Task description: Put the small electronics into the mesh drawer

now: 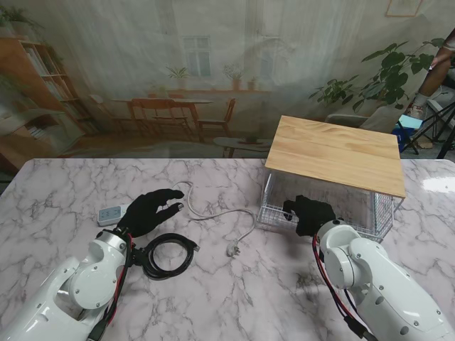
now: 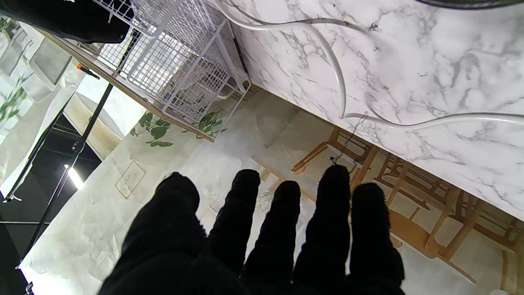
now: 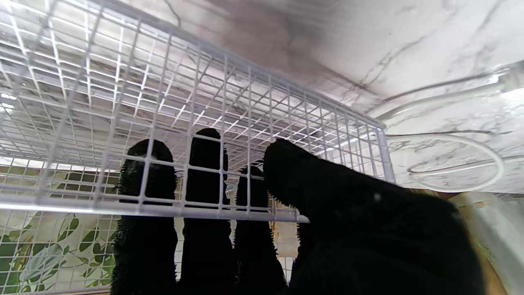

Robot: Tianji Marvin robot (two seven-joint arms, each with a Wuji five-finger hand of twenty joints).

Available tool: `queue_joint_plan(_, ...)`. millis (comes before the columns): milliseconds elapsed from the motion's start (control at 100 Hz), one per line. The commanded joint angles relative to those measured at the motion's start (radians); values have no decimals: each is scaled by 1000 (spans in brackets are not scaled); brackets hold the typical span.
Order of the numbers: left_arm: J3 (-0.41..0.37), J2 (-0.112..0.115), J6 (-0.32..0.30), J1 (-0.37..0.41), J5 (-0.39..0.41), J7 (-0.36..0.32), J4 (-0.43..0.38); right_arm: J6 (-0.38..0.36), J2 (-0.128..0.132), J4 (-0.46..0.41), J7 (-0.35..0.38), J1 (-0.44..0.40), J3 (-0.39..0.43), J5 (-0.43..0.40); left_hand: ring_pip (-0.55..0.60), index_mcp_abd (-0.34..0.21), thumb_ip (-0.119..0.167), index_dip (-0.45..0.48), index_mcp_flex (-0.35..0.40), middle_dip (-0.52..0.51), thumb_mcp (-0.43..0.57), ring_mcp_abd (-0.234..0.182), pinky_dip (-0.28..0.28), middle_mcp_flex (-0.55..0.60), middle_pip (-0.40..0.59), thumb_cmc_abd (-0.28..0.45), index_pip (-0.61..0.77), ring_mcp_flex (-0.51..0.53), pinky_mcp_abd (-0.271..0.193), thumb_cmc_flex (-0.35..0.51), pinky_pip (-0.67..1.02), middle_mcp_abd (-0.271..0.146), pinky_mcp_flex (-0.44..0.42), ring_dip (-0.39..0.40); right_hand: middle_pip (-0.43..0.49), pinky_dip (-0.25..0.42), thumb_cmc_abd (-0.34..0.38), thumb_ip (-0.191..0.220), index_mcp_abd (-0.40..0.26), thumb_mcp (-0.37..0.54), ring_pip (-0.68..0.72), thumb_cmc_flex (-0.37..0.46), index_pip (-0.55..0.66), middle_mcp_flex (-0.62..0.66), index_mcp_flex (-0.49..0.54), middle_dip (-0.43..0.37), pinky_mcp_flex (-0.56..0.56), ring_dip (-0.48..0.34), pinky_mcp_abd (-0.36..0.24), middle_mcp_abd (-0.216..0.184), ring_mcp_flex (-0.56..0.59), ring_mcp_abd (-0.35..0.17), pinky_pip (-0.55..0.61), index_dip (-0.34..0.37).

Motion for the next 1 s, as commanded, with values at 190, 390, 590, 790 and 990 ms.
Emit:
queue_joint_plan(190,5,0,7,-3,-1,-15,3,-33,1,-61,17,-56,19,-12,-19,-10,-17,10,13,1,-20,-5,-1,-15,13,48,9,-17,4,-4,-14,-17,-15,5,38,-30,-25,10,-92,160,89,91,43,38,76,1,45,-16,-19,4,43,27,39,54)
queue_joint_plan(390,6,-1,8,-4,-1,-12,3,-40,2,-94,28,-86,32,-16,-19,-11,-17,10,14,0,-21,-7,-2,-17,12,50,8,-18,3,-6,-14,-17,-15,5,34,-41,-34,10,-104,179,87,88,29,44,85,1,52,-19,-21,3,50,28,41,49)
queue_joint_plan(590,10,0,9,-6,-1,-18,4,-50,3,-121,25,-117,43,-31,-19,-12,-17,10,14,0,-20,-6,-2,-16,13,48,9,-17,4,-6,-14,-16,-15,5,22,-48,-42,17,-110,196,83,89,21,49,99,-3,52,-20,-22,4,50,30,43,46)
queue_joint_plan(790,9,0,8,-6,0,-16,4,-65,3,-138,17,-150,55,-36,-19,-11,-17,10,15,0,-20,-6,-2,-16,12,48,9,-17,5,-5,-14,-17,-15,5,13,-51,-45,16,-117,205,82,92,14,59,107,-5,52,-20,-22,-1,50,30,44,44)
queue_joint_plan(990,10,0,8,-7,1,-17,4,-74,2,-148,8,-172,62,-38,-19,-10,-17,10,14,0,-21,-6,-2,-16,13,49,8,-17,4,-6,-15,-17,-15,5,-33,-69,-6,30,-111,142,24,67,-33,61,92,-15,30,-30,-2,-3,41,24,15,24)
